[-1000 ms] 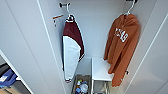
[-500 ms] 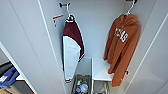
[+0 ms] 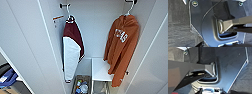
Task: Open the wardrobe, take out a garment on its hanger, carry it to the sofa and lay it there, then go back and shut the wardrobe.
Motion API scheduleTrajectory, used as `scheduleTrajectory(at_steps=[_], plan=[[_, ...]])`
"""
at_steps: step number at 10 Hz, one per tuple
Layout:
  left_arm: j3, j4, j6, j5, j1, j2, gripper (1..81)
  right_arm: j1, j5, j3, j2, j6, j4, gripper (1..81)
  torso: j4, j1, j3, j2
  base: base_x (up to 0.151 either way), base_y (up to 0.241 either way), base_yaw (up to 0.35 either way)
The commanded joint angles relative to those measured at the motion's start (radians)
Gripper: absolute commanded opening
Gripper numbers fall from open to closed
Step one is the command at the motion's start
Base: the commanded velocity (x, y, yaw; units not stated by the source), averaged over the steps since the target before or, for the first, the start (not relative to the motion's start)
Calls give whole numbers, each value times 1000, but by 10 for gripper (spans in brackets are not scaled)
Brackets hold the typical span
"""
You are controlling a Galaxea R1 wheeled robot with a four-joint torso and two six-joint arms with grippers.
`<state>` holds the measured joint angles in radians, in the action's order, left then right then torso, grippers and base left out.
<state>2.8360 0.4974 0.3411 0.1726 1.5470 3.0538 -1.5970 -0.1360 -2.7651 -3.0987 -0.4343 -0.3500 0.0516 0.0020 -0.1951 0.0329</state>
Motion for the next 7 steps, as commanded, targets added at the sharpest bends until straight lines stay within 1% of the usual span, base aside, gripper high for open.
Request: scheduleTrajectory(at_steps=[1,2,5,7], plan=[[7,12,-4,-51,-18,1,811,11,56,30,-13,3,-27,811,0,0,97,0,0,0,0],[7,12,-4,-51,-20,1,811,13,58,30,-13,3,-26,811,0,0,44,0,0,0,0],[7,12,-4,-51,-21,-1,811,18,59,26,-13,-1,-20,811,0,-2,75,2,0,0,0],[7,12,-4,-51,-21,-4,811,18,62,23,-13,2,-18,811,0,-2,76,2,0,0,0]])
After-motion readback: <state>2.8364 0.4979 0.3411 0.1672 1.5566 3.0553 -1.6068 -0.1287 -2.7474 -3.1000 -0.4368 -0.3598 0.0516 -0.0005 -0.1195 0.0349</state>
